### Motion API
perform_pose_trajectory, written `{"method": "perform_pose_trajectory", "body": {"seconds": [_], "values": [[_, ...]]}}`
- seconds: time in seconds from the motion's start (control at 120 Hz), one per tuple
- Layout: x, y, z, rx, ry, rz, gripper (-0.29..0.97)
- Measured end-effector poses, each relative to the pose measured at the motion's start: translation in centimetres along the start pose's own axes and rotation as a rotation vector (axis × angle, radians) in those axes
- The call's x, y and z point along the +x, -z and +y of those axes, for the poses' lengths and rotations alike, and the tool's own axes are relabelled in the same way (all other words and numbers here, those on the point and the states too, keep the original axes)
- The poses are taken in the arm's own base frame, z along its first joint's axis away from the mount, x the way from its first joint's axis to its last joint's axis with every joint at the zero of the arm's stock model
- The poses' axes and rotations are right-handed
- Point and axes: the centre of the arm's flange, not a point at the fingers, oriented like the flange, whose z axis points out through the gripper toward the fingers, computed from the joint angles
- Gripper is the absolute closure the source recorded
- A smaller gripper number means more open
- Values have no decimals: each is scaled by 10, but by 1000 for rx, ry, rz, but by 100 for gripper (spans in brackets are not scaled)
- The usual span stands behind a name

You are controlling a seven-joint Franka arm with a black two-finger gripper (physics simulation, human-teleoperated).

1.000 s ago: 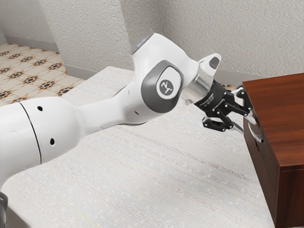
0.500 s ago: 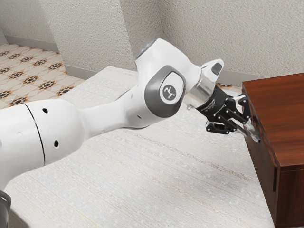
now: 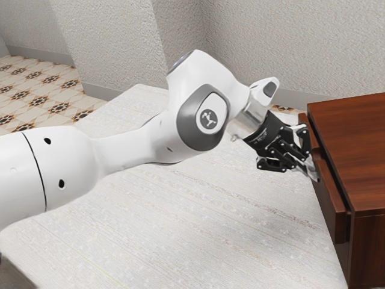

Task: Pull the drawer handle with one arm to open the drawer

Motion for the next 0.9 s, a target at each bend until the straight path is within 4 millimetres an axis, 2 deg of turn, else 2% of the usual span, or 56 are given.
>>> {"method": "perform_pose_trajectory", "body": {"seconds": [0.375, 0.9], "values": [[-5, 11, -2, 0, 0, 5, 78], [-6, 15, -10, 4, 0, 6, 72]]}}
